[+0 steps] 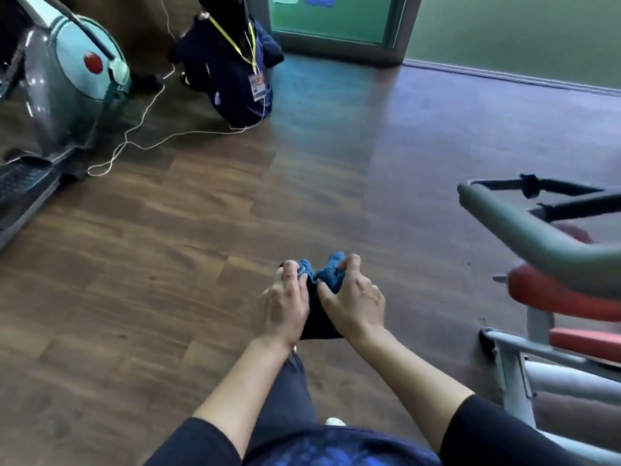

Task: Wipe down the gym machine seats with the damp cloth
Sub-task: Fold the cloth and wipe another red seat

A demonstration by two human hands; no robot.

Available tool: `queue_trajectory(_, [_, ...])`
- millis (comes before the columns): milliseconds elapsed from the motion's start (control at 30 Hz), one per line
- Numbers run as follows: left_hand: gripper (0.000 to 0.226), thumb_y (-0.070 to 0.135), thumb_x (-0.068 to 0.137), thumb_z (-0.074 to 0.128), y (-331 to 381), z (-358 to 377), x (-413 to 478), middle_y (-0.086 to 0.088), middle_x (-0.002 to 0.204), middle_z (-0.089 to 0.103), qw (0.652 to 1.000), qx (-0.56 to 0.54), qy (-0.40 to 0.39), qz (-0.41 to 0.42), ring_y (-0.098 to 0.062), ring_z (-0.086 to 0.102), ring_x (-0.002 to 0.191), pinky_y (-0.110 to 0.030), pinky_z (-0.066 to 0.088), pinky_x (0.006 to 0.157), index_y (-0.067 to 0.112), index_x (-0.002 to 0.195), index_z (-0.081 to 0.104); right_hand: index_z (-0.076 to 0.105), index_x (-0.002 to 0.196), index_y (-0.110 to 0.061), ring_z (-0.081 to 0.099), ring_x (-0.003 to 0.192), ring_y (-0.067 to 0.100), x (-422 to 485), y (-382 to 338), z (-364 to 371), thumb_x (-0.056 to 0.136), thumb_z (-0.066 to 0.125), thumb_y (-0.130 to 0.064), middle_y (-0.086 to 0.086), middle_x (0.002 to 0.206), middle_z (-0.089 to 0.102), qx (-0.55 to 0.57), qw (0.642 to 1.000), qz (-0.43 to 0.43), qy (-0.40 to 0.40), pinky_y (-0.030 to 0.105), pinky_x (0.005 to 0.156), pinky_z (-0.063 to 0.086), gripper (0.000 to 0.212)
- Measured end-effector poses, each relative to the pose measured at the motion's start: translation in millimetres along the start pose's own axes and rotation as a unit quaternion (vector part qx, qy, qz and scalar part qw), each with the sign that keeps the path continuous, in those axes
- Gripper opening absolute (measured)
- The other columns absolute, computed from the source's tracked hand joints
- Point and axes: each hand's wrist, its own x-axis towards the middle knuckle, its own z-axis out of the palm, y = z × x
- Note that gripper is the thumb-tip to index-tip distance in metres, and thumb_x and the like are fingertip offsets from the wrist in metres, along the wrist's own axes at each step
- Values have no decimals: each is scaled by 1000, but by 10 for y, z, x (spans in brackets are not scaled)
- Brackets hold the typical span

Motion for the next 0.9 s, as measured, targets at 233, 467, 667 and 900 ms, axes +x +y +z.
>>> queue_trajectory(233, [32, 30, 97, 42, -41, 335, 1931, -16, 91, 61, 993, 41, -78, 81, -40, 62, 64, -37, 43, 51, 2, 104, 54, 37, 107, -17, 62, 90, 33, 1699, -345, 2, 83, 54, -40, 6, 97, 67, 12, 996, 72, 57, 34, 70, 35, 37])
queue_trajectory(467, [23, 22, 95, 53, 330, 673, 3634, -16, 89, 61, 966, 71, -155, 194, -39, 62, 64, -35, 37, 49, 2, 104, 56, 40, 110, -15, 63, 92, 33, 3091, -539, -344, 83, 57, -40, 8, 96, 68, 47, 975, 177, 130, 35, 73, 39, 40])
queue_trajectory(667, [32, 30, 100, 38, 948, 1330, 4674, -12, 109, 58, 937, 74, -225, 259, -39, 62, 87, -43, 45, 67, 6, 117, 48, 40, 118, -13, 62, 96, 33, 4120, -168, -700, 82, 57, -43, 9, 103, 67, 66, 944, 265, 188, 35, 77, 43, 50])
queue_trajectory(900, [32, 32, 100, 37, 2000, 2234, 5653, -10, 111, 58, 903, 84, -286, 310, -39, 63, 89, -41, 44, 68, 9, 121, 47, 40, 112, -15, 63, 97, 32, 5249, 563, -1414, 84, 59, -43, 8, 103, 67, 73, 916, 321, 229, 35, 76, 42, 44])
